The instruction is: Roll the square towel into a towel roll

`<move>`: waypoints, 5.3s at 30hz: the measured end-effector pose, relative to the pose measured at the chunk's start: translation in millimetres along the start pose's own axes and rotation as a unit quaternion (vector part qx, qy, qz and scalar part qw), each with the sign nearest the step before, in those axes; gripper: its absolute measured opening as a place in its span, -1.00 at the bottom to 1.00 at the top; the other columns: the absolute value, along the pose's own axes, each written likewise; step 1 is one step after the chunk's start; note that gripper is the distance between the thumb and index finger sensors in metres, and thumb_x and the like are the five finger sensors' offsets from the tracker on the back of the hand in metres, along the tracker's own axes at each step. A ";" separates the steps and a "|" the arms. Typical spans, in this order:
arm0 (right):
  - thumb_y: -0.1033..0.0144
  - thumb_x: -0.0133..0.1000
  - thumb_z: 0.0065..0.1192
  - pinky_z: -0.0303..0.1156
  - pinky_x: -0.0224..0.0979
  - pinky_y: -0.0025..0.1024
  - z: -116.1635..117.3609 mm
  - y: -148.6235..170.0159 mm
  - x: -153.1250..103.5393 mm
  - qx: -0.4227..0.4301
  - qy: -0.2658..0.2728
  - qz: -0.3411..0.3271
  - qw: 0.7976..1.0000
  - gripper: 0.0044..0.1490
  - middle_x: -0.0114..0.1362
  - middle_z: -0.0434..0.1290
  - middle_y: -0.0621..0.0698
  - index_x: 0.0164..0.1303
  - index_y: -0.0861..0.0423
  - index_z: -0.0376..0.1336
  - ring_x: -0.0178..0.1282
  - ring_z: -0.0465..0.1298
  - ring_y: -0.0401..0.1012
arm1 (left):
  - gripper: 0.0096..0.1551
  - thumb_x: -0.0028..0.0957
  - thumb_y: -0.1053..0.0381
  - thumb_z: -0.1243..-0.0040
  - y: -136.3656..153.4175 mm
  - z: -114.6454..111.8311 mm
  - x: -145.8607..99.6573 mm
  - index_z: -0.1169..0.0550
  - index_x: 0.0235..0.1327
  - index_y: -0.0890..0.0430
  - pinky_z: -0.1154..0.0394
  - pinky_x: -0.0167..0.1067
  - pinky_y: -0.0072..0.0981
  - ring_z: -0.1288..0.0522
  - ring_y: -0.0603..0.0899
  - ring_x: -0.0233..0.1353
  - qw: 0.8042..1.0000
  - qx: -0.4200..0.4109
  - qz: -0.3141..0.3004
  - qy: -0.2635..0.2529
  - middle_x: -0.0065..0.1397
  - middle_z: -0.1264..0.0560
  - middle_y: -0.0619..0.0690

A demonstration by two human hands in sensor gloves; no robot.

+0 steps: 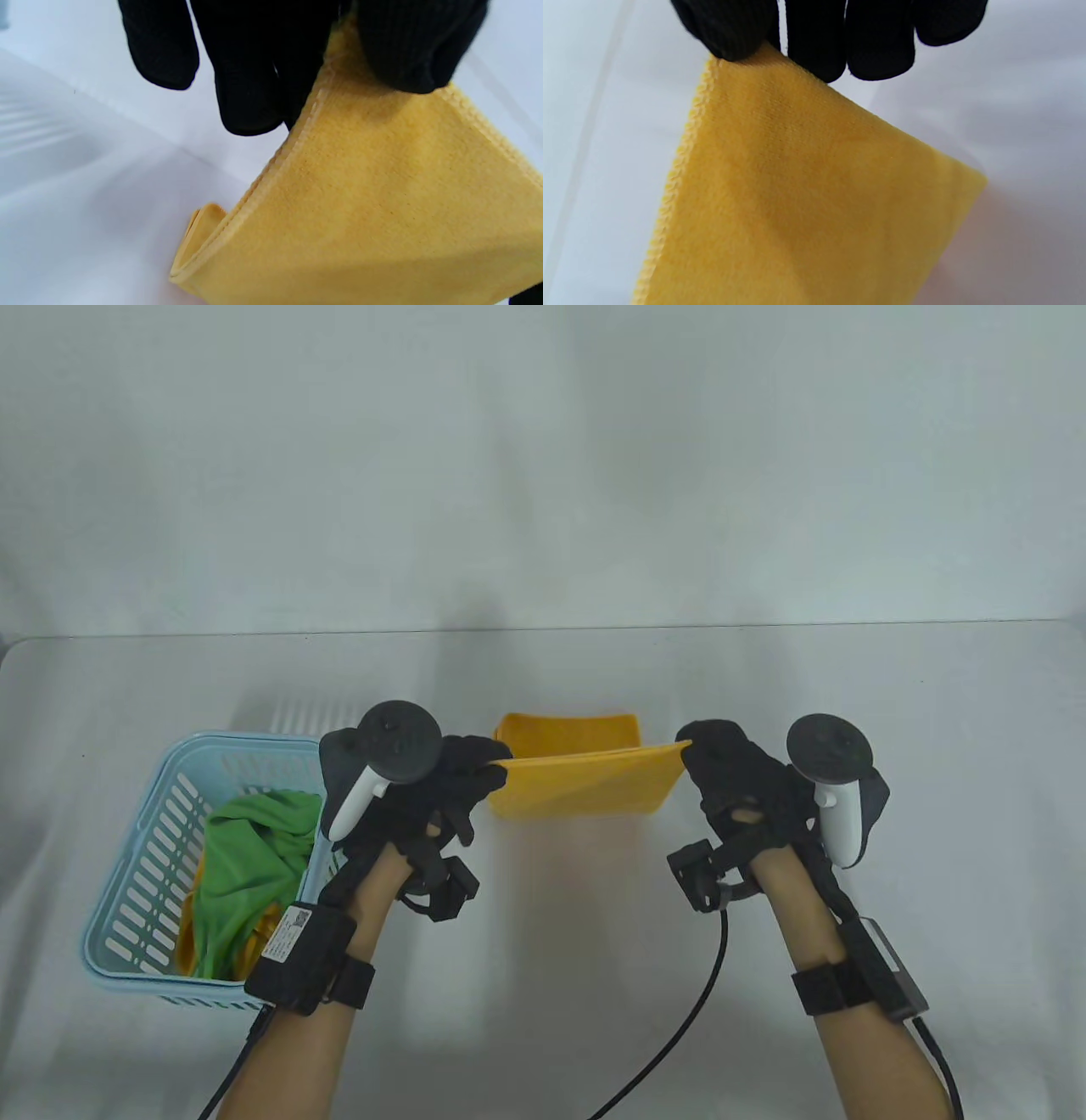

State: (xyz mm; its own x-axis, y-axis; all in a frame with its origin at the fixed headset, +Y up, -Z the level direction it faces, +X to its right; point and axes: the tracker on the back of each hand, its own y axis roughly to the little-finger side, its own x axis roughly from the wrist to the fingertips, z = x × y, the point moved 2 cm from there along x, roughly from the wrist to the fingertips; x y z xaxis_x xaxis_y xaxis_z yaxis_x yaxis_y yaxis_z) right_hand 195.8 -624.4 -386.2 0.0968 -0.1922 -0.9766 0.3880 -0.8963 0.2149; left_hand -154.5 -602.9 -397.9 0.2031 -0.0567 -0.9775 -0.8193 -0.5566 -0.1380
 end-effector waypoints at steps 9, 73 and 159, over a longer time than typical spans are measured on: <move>0.14 -0.08 0.23 0.33 0.38 0.10 21.4 65.6 -37.8 -0.055 -0.086 0.020 0.995 -0.53 0.29 0.45 -0.05 0.07 -0.20 0.33 0.30 0.47 0.02 | -0.53 -0.16 -0.14 -0.27 26.1 -61.8 -45.7 -0.67 0.06 -0.22 -0.45 0.36 0.15 -0.67 0.10 0.28 0.996 0.025 -0.007 0.086 0.20 -0.67 -0.20; -0.03 -0.17 0.28 0.45 0.10 -0.05 67.4 133.4 -24.6 -0.274 -0.062 0.098 0.955 -0.36 0.02 0.56 -0.09 0.13 -0.12 0.30 -0.07 0.55 -0.08 | -0.37 -0.24 -0.33 -0.21 74.6 -138.4 -37.8 -0.58 0.13 -0.18 -0.47 0.33 0.05 -0.66 0.00 0.04 0.966 0.217 0.122 0.073 0.06 -0.64 -0.24; -0.06 -0.16 0.23 0.40 0.28 0.03 65.5 129.0 -21.6 -0.245 -0.063 0.044 0.966 -0.30 0.17 0.57 -0.07 0.22 -0.12 0.30 0.12 0.54 -0.04 | -0.21 -0.20 -0.32 -0.14 64.9 -142.1 -39.2 -0.38 0.38 -0.18 -0.46 0.36 0.02 -0.62 -0.01 0.16 0.975 0.180 0.072 0.107 0.29 -0.53 -0.23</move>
State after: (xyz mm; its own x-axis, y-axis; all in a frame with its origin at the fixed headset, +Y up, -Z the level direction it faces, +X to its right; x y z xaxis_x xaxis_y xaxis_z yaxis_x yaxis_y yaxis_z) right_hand 183.7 -762.1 -338.1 0.0486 -0.3339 -0.9413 0.7737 -0.5834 0.2469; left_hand -139.4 -754.6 -345.9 0.1480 -0.3055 -0.9406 -0.9748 -0.2053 -0.0867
